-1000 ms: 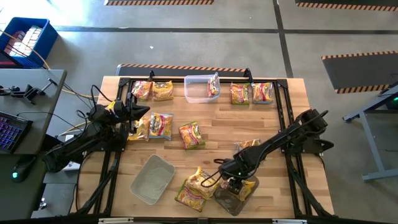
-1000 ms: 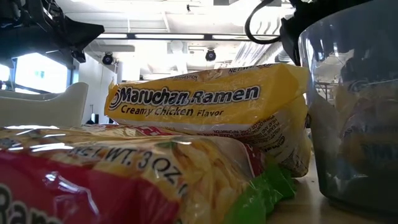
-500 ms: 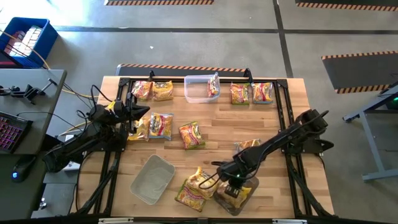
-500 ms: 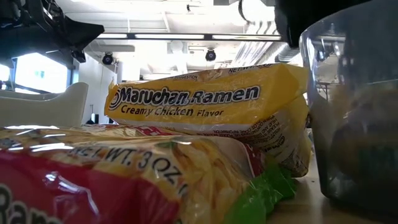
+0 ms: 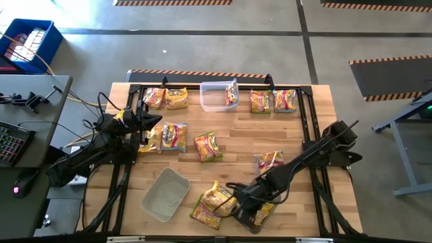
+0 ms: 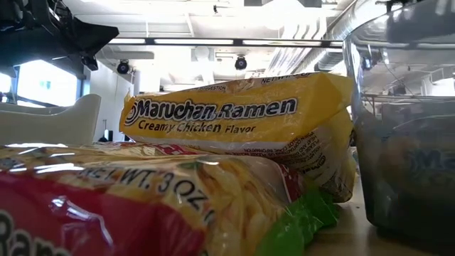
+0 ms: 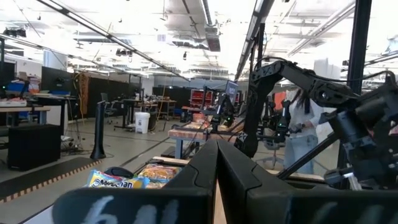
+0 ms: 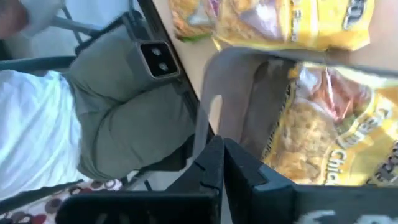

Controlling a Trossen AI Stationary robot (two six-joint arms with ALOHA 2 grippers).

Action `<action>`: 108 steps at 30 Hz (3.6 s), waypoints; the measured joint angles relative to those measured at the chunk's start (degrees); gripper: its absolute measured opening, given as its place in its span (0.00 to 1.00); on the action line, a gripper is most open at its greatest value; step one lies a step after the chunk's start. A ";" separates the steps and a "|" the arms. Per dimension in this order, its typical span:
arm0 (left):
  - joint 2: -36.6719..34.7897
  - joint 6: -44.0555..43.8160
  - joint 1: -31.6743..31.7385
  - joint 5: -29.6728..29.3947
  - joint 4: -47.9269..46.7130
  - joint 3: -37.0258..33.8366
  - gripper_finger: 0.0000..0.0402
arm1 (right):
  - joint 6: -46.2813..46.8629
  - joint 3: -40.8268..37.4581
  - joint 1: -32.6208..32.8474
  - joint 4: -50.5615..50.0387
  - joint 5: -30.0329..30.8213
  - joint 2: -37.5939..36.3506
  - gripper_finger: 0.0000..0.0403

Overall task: Sort Maruchan noodles
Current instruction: Adjust the yellow noodle pack in the black bin

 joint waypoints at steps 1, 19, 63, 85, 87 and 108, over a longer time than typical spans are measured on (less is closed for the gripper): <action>-0.01 -0.02 -0.03 0.00 0.02 0.00 0.01 | 0.20 -0.04 0.07 -0.75 0.22 0.03 0.00; -0.02 -0.43 -0.04 0.15 -0.01 -0.02 0.01 | 3.43 -6.25 -2.28 -16.64 -0.69 -1.08 0.54; 0.00 -0.41 -0.03 0.15 0.00 -0.02 0.01 | -6.33 -1.02 -1.13 -1.36 10.86 -1.06 0.00; -0.02 -0.56 -3.82 0.05 0.39 -0.02 0.01 | 1.37 -3.00 -1.80 -14.97 15.51 1.85 0.01; -0.02 -0.52 -4.17 0.02 0.40 -0.02 0.01 | 2.92 -4.01 -2.36 -15.53 15.62 1.85 0.01; 4.06 -1.44 -7.66 -1.13 0.33 -0.02 0.01 | 9.22 -3.58 2.57 -36.22 14.92 1.41 0.00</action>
